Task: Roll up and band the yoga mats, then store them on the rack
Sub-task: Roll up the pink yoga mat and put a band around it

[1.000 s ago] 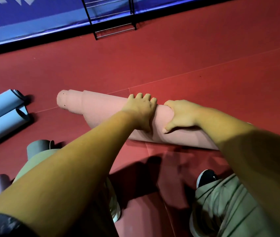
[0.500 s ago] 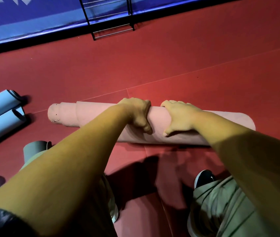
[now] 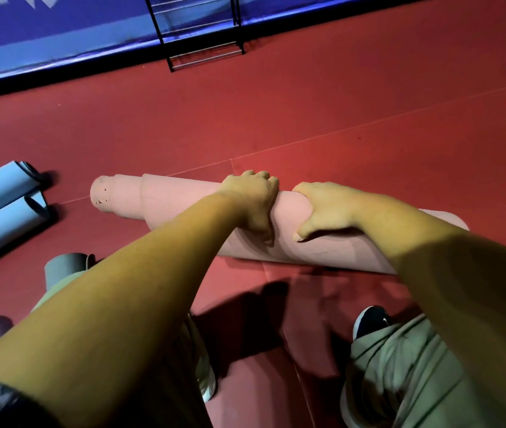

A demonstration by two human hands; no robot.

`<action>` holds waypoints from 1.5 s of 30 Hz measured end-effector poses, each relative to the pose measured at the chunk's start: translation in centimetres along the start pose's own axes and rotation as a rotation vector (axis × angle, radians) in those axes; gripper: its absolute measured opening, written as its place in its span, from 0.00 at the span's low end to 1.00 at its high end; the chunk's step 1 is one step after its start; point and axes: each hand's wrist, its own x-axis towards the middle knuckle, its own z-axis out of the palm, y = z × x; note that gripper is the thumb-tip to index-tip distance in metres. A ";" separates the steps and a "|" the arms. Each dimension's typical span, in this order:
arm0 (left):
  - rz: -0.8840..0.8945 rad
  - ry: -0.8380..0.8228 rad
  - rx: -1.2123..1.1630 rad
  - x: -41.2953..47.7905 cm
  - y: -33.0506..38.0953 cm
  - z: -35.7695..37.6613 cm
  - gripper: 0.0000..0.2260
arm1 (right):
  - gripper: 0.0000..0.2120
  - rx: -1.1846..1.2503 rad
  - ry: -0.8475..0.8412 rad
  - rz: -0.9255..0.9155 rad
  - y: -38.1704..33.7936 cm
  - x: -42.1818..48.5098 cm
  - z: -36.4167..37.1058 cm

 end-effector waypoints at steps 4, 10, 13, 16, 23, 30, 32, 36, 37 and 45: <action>-0.019 -0.056 -0.072 0.5 -0.5 -0.4 0.42 | 0.50 -0.009 -0.049 0.013 0.0 -0.3 0.1; -0.053 -0.095 -0.201 1.1 -1.3 -0.6 0.35 | 0.63 -0.174 0.023 -0.002 -0.2 -0.4 0.7; -0.028 -0.097 -0.213 1.0 -1.3 -0.8 0.35 | 0.57 -0.173 0.058 0.003 -0.3 -0.3 0.4; 0.007 -0.085 -0.169 0.6 -0.9 -0.8 0.37 | 0.53 -0.108 0.037 0.005 0.0 -0.2 0.0; 0.047 -0.013 0.152 -0.2 0.6 0.6 0.57 | 0.47 -0.033 0.023 0.030 0.3 -0.1 0.0; -0.013 -0.003 -0.068 0.5 -0.3 0.6 0.46 | 0.49 -0.010 -0.047 0.036 -0.1 -0.1 0.3; -0.035 -0.050 -0.119 0.6 -0.8 0.4 0.43 | 0.54 -0.061 -0.032 0.032 -0.1 -0.2 0.6; -0.077 -0.116 -0.211 0.8 -1.7 0.1 0.40 | 0.63 -0.190 -0.005 -0.005 -0.5 -0.6 1.2; -0.078 -0.127 -0.223 0.9 -1.8 -0.1 0.39 | 0.62 -0.208 0.005 -0.013 -0.6 -0.6 1.2; -0.024 -0.117 -0.114 0.9 -1.4 -0.5 0.43 | 0.49 -0.117 0.033 -0.019 -0.5 -0.5 -0.1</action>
